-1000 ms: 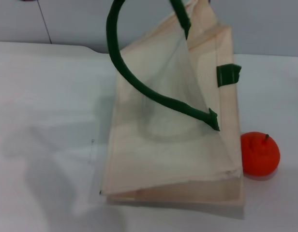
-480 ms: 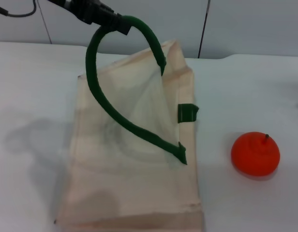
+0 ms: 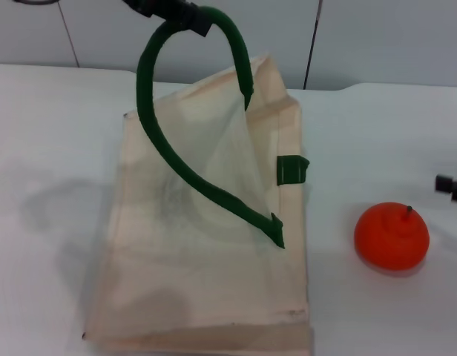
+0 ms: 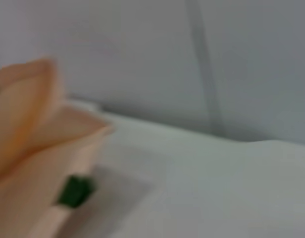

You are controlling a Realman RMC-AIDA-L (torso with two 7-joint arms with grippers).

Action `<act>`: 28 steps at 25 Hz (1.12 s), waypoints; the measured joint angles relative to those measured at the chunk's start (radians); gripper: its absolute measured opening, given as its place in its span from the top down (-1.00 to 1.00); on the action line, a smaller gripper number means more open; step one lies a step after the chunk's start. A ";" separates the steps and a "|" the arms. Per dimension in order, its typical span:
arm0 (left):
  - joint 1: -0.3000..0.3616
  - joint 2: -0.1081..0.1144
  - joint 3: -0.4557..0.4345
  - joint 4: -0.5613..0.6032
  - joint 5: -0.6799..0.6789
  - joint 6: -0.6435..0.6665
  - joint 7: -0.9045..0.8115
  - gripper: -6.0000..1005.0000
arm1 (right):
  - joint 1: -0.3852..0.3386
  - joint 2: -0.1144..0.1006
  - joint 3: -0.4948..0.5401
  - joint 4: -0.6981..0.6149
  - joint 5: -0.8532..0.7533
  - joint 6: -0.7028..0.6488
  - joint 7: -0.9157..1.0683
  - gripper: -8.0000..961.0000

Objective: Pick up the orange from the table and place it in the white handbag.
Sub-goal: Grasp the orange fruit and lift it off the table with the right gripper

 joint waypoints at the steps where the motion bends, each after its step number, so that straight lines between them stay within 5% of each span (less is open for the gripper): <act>1: -0.002 0.000 0.000 0.000 0.000 0.000 -0.003 0.73 | 0.004 0.000 -0.002 -0.001 -0.018 0.030 -0.004 -0.72; 11: -0.002 -0.001 0.000 0.000 -0.004 -0.004 -0.003 0.73 | 0.031 0.002 -0.032 0.002 -0.062 0.155 -0.021 -0.71; 25: 0.002 -0.001 0.000 0.000 -0.010 -0.005 -0.013 0.73 | 0.059 0.083 -0.117 -0.002 -0.174 0.025 -0.124 -0.70; 28: 0.001 -0.001 -0.001 0.000 -0.010 -0.005 -0.015 0.73 | 0.060 0.087 -0.121 -0.002 -0.190 -0.004 -0.131 -0.70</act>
